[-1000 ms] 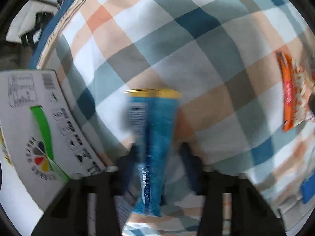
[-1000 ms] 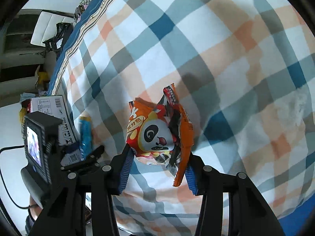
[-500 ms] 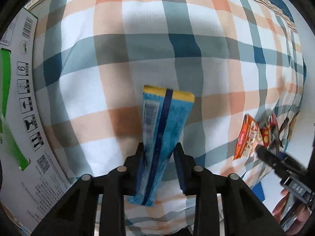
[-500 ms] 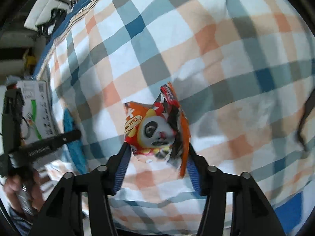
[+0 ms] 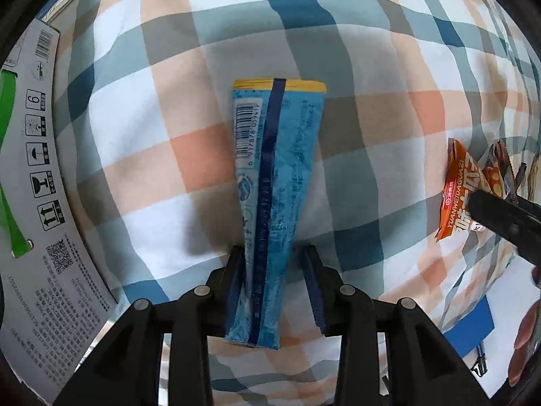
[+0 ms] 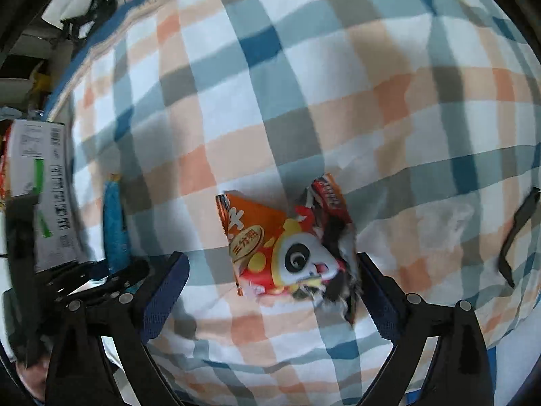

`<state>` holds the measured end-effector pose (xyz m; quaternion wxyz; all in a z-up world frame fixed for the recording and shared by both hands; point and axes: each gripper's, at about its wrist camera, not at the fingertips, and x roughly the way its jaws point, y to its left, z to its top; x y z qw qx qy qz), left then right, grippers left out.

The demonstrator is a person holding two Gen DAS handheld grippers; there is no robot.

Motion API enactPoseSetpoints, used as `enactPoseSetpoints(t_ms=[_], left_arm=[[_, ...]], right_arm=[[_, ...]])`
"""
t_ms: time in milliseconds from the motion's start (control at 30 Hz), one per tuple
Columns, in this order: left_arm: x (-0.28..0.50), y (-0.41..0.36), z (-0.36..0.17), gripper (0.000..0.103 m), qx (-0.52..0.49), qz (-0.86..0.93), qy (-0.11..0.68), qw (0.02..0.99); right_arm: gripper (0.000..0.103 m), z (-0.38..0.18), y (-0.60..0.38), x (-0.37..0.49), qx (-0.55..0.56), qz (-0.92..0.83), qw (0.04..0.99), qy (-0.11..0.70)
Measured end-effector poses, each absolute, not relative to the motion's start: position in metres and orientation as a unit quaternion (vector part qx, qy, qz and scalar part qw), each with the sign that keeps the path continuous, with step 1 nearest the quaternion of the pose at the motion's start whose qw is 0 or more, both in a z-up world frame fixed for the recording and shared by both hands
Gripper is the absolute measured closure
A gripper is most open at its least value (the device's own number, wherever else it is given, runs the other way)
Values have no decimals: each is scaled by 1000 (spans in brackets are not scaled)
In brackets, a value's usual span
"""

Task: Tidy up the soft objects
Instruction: 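Carry both packets over the box and open both tools to release them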

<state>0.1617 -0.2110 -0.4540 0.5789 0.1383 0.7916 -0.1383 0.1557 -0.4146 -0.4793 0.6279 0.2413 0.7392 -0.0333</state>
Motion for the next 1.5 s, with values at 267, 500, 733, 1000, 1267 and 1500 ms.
enactPoseSetpoints(t_ms=[267,500,733,1000,1267,1500], left_arm=[[158,-212,-436,85,148,-134,777,596],[150,-215,-426,89,148,-132,773,602],[145,-219,-402,90,146,-138,766,611],[139,-224,-349,90,121,-164,743,637],[136,-192,-259,90,85,-193,693,690],[152,-106,-191,90,54,-172,653,735]], right_arm=[[26,-501,-412,153,240,-59,619,745],[41,-496,-416,143,230,-66,632,737],[44,-489,-423,131,239,-62,635,732],[44,-450,-435,123,253,-45,657,709],[44,-365,-415,125,246,-6,697,673],[44,-291,-323,140,225,58,734,638]])
